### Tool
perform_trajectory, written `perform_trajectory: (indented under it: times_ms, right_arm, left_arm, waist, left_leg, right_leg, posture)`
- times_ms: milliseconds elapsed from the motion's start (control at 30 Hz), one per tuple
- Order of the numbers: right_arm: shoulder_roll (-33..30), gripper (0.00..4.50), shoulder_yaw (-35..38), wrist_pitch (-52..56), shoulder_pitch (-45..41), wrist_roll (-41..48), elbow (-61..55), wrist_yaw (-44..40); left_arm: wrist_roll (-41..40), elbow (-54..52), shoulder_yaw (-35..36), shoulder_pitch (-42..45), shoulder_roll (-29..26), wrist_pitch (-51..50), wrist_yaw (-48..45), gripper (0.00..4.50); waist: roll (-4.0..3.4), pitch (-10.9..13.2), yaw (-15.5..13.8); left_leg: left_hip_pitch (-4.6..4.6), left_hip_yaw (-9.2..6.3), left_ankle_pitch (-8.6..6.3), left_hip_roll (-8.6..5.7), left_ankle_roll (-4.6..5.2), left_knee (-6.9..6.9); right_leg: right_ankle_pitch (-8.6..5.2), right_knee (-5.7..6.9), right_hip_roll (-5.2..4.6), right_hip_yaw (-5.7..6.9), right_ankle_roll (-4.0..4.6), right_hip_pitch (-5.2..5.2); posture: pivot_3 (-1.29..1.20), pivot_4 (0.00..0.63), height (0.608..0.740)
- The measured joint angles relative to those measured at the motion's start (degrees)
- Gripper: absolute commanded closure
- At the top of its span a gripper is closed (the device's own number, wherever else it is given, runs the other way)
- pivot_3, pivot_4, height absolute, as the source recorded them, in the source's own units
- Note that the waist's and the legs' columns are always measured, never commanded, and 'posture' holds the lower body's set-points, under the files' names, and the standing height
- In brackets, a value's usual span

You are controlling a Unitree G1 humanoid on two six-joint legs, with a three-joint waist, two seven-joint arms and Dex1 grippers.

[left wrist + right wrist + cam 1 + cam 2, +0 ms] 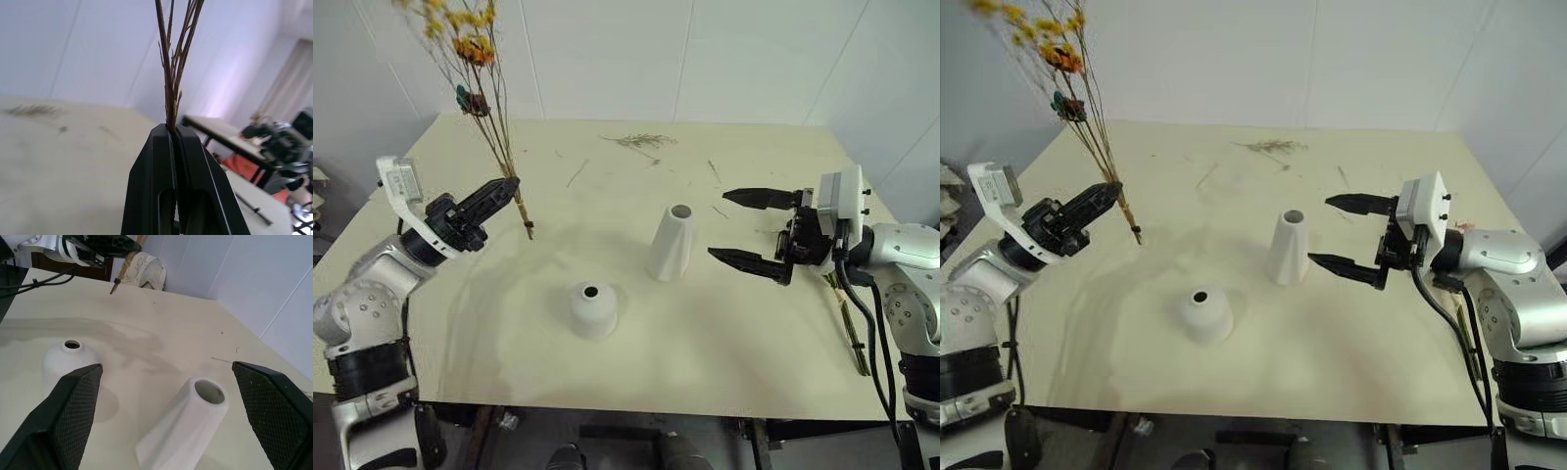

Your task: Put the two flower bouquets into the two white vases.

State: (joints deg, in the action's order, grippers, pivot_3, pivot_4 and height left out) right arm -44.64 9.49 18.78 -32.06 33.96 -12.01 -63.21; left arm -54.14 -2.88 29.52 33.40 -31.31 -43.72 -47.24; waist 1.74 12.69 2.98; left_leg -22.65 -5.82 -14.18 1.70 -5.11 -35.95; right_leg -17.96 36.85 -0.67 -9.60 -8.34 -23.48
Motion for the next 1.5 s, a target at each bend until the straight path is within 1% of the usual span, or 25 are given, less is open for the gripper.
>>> perform_trajectory:
  times_ms: [67, 200, 300, 467, 800, 967, 1300, 1500]
  right_arm:
    - [-0.1, 0.0, 0.0, 0.0, 0.0, 0.0, 0.1, 0.3]
    - [-0.5, 0.0, 0.4, 0.0, 0.0, -0.1, 0.5, 0.7]
    - [-0.7, 0.0, 0.5, 0.3, 0.0, -0.1, 0.5, 1.6]
    - [-0.8, 0.0, 0.5, 0.3, 0.0, -0.1, 0.5, 2.3]
    - [-1.5, 0.0, 1.2, 2.4, 1.4, 0.6, -0.6, 3.4]
    - [-4.5, 0.0, 1.2, 6.6, 3.8, 3.7, -5.4, 1.1]
    - [-6.1, 0.0, 1.4, 9.2, 5.3, 5.9, -8.8, 0.3]
    - [-6.7, 0.0, 2.0, 10.0, 6.4, 6.4, -9.1, -0.2]
  left_arm:
    - [-0.7, -2.7, -0.8, -1.3, 1.6, 1.6, -0.6, 4.47]
    - [1.2, -5.4, -4.7, -6.3, 3.6, 6.7, -3.3, 4.47]
    - [2.7, -5.9, -7.2, -8.1, 3.6, 9.8, -5.6, 4.47]
    - [4.4, -6.3, -9.4, -9.8, 3.9, 14.3, -7.8, 4.47]
    - [3.9, -8.1, -12.1, -11.6, 6.0, 15.4, -7.7, 4.47]
    - [4.0, -8.2, -14.4, -12.1, 7.6, 16.4, -7.7, 4.47]
    - [5.5, -8.1, -16.9, -13.2, 7.7, 18.6, -8.7, 4.47]
    - [6.4, -7.6, -17.0, -13.5, 7.6, 20.5, -9.6, 4.47]
  waist:
    - [0.0, 0.0, 0.1]
    - [0.0, 0.0, 0.5]
    - [0.0, 0.0, 0.5]
    - [0.0, 0.0, 0.4]
    - [0.0, 0.0, 0.3]
    - [0.0, 0.0, 0.2]
    - [0.0, 0.0, 0.2]
    - [0.0, 0.0, 0.2]
  left_leg:
    - [0.01, 0.01, 0.0, -0.01, 0.0, -0.08]
    - [0.11, 0.05, 0.0, -0.02, 0.01, -0.08]
    - [0.12, 0.04, 0.0, 0.0, 0.01, -0.05]
    - [0.1, 0.05, -0.01, 0.0, 0.03, -0.04]
    - [0.09, 0.05, -0.01, 0.0, 0.05, -0.03]
    - [0.08, 0.05, -0.02, 0.0, 0.06, -0.01]
    - [0.07, 0.05, -0.02, 0.0, 0.07, 0.03]
    - [0.04, 0.05, -0.03, 0.01, 0.09, 0.04]
  right_leg:
    - [0.05, -0.02, 0.0, -0.03, -0.04, 0.05]
    - [0.06, 0.0, 0.04, -0.09, -0.03, 0.1]
    - [0.05, 0.0, 0.07, -0.09, -0.01, 0.09]
    - [0.05, -0.05, 0.06, -0.09, -0.01, 0.09]
    - [0.05, -0.08, 0.06, -0.09, -0.02, 0.1]
    - [0.05, -0.12, 0.06, -0.09, -0.01, 0.1]
    - [0.04, -0.24, 0.07, -0.09, 0.0, 0.1]
    - [0.05, -0.32, 0.06, -0.09, -0.01, 0.1]
  posture:
    - [0.0, 0.15, 0.74]
    - [0.0, 0.15, 0.74]
    - [0.0, 0.15, 0.74]
    - [0.0, 0.15, 0.74]
    - [0.0, 0.15, 0.74]
    - [0.0, 0.15, 0.74]
    - [0.0, 0.15, 0.74]
    - [0.0, 0.15, 0.74]
